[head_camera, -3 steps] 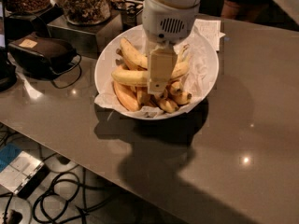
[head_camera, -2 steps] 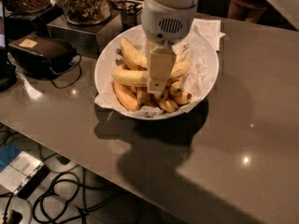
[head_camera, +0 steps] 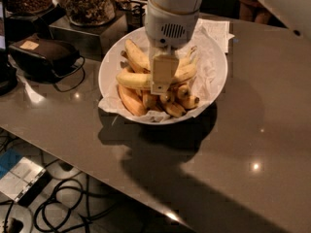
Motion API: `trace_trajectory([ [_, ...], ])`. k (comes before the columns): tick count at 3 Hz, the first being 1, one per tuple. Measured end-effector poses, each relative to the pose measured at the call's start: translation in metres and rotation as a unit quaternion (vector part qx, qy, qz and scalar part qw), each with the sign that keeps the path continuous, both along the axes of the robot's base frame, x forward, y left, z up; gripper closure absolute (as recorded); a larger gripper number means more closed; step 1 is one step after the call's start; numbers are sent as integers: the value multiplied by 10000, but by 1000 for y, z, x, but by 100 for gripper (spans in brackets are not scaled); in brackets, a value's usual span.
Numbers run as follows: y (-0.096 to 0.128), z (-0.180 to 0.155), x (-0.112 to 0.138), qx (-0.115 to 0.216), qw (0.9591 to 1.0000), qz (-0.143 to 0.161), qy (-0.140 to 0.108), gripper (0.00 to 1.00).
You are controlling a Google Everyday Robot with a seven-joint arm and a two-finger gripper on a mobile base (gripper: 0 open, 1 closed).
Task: Pick banana from white bowl
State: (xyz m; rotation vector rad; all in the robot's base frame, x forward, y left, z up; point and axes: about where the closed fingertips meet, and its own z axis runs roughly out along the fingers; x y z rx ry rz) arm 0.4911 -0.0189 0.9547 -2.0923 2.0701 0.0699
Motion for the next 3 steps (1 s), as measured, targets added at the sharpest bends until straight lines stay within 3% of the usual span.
trace_trajectory([
  [3,6,-11,3,-15,9999,52,158,45],
])
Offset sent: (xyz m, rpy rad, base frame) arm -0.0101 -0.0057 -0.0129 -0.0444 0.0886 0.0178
